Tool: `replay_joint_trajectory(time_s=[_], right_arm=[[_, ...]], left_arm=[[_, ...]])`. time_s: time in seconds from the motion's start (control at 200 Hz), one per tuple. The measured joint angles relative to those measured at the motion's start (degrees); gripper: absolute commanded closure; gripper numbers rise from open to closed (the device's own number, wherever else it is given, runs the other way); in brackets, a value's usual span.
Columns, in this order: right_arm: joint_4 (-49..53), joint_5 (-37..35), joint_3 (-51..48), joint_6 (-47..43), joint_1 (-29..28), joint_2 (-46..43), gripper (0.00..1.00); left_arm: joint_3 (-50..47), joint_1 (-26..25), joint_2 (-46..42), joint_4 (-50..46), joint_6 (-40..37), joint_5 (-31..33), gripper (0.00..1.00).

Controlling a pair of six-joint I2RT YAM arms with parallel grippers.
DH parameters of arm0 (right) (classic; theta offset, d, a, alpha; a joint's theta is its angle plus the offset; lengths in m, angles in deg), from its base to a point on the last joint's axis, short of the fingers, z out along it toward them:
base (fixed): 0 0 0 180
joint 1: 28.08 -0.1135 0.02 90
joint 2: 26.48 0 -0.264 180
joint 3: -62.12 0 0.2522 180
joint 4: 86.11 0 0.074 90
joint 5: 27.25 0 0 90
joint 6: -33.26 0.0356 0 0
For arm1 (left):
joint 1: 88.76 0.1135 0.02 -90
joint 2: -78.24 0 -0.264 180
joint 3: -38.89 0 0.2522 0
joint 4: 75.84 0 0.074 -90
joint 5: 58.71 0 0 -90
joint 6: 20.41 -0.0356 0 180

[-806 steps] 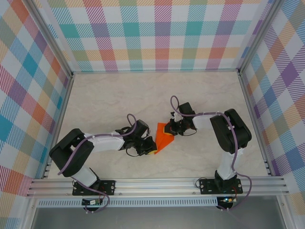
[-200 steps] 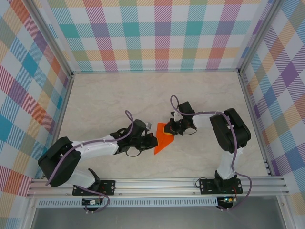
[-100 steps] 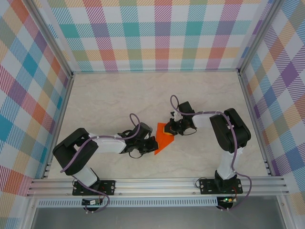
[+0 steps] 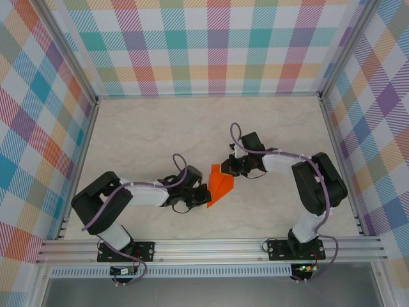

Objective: Fold a paper plane with a square sheet of paper (pick it up from the middle)
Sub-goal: Fourth fold the wing at the center of the table.

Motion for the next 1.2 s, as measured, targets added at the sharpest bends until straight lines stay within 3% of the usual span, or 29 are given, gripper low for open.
replay_joint_trajectory(time_s=[0.325, 0.915, 1.2], right_arm=[[-2.2, 1.9, -4.8, -0.1, -7.7, -0.2, 0.98], [-3.7, 3.4, -7.4, -0.6, -7.9, 2.9, 0.98], [-6.4, 1.3, -8.6, -0.7, -8.1, -1.5, 0.97]], left_arm=[[0.0, 0.0, 0.0, -0.1, 0.2, 0.2, 1.00], [0.1, 0.0, 0.0, -0.4, 0.2, 0.2, 1.00], [0.4, 0.0, 0.0, -1.2, 0.2, 0.2, 1.00]])
